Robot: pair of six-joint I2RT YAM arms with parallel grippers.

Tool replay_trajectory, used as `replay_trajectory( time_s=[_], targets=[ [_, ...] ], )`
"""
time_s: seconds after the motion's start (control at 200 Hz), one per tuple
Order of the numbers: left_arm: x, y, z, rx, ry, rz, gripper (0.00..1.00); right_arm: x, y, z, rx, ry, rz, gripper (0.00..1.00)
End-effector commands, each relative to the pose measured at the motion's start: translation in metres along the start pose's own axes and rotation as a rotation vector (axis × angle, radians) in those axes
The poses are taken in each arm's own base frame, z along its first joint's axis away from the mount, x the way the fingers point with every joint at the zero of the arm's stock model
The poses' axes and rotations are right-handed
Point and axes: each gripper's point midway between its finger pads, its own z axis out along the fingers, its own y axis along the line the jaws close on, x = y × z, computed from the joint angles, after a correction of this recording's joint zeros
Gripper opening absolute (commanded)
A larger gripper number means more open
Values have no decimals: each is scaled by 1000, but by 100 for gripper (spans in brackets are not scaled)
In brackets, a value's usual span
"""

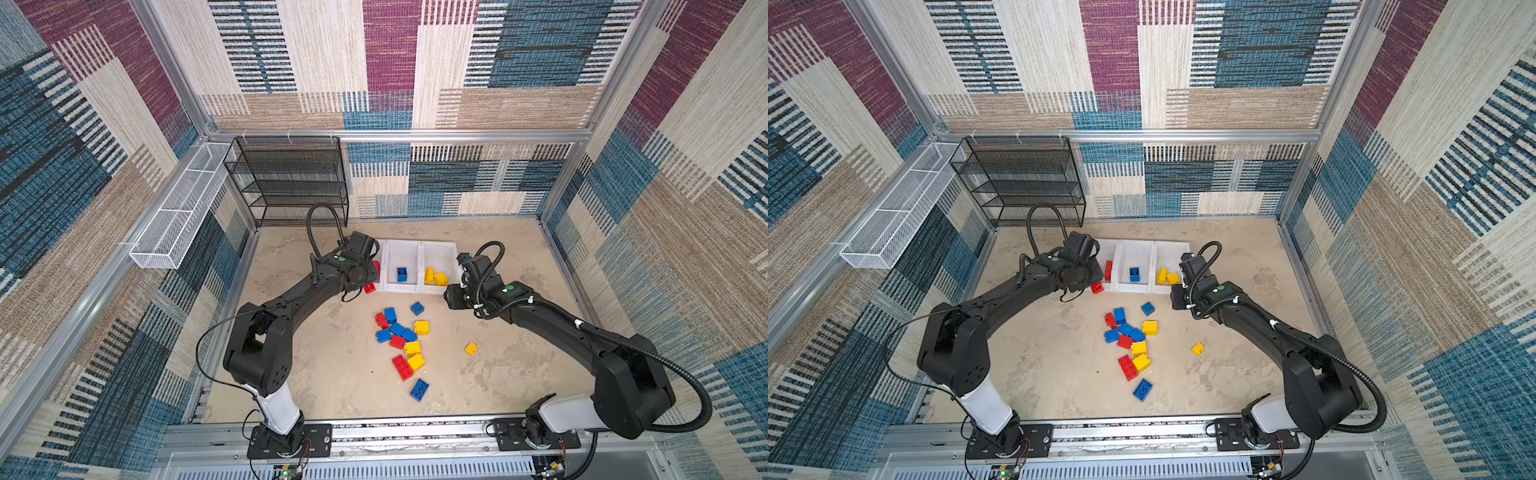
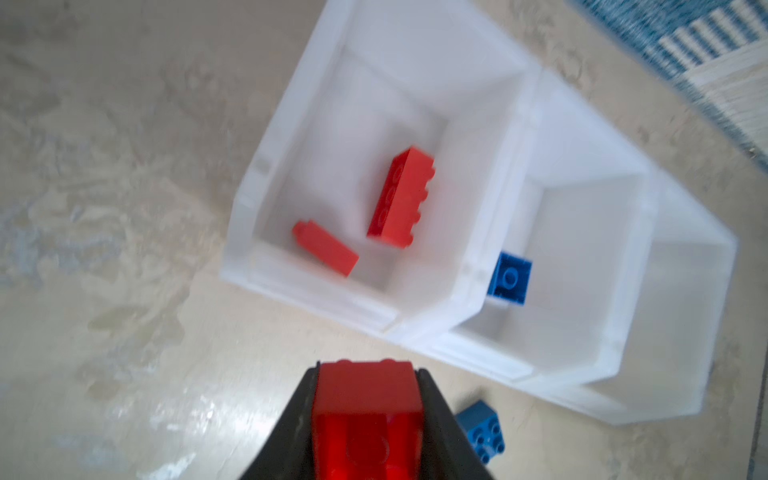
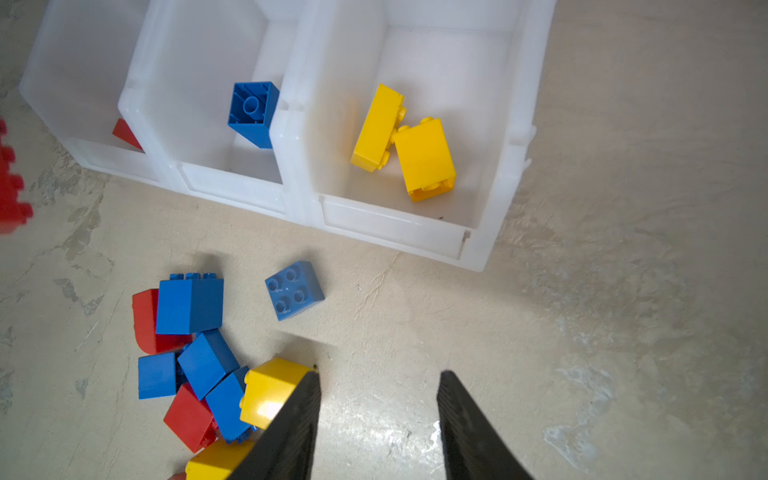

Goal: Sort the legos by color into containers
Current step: 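Carry the red brick into the bin nearest the left gripper and release, then grasp a yellow brick with the right gripper while the left gripper withdraws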

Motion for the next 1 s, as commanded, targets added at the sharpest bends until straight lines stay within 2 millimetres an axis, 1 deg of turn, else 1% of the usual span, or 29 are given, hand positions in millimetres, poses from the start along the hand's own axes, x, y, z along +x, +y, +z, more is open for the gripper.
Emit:
replay_trajectory(
  time_s=[0.0, 0.05, 0.09, 0.135, 0.195, 0.316, 0.426, 0.516, 0.606, 0.691, 0.866, 0.997],
  targets=[
    [-21, 2, 10, -43, 14, 127, 33, -1, -3, -5, 11, -14, 28, 49],
    [-32, 0, 17, -65, 18, 150, 33, 0, -4, -7, 14, -17, 31, 49],
    [-36, 2, 27, -91, 35, 173, 33, 0, -5, -8, 20, -17, 30, 49],
    [-43, -1, 33, -99, 41, 189, 33, 1, -6, -10, 25, -14, 32, 49],
    [-48, -4, 43, -104, 53, 205, 33, 2, -7, -11, 29, -14, 33, 49],
    [-52, -6, 58, -112, 62, 225, 35, 2, -8, -15, 34, -18, 40, 49],
    [-50, 0, 67, -138, 76, 234, 42, 3, -9, -18, 39, -21, 41, 50],
    [-51, 3, 67, -138, 81, 225, 47, 3, -10, -20, 44, -23, 43, 51],
    [-50, 1, 65, -123, 83, 225, 52, 3, -11, -19, 47, -22, 46, 51],
    [-48, -1, 61, -107, 89, 223, 54, 1, -9, -19, 41, -22, 49, 51],
    [-43, -5, 43, -35, 65, 205, 55, 2, -9, -17, 40, -17, 50, 51],
    [-35, -1, 26, 11, 34, 201, 56, 4, -8, -16, 36, -9, 49, 51]
  ],
)
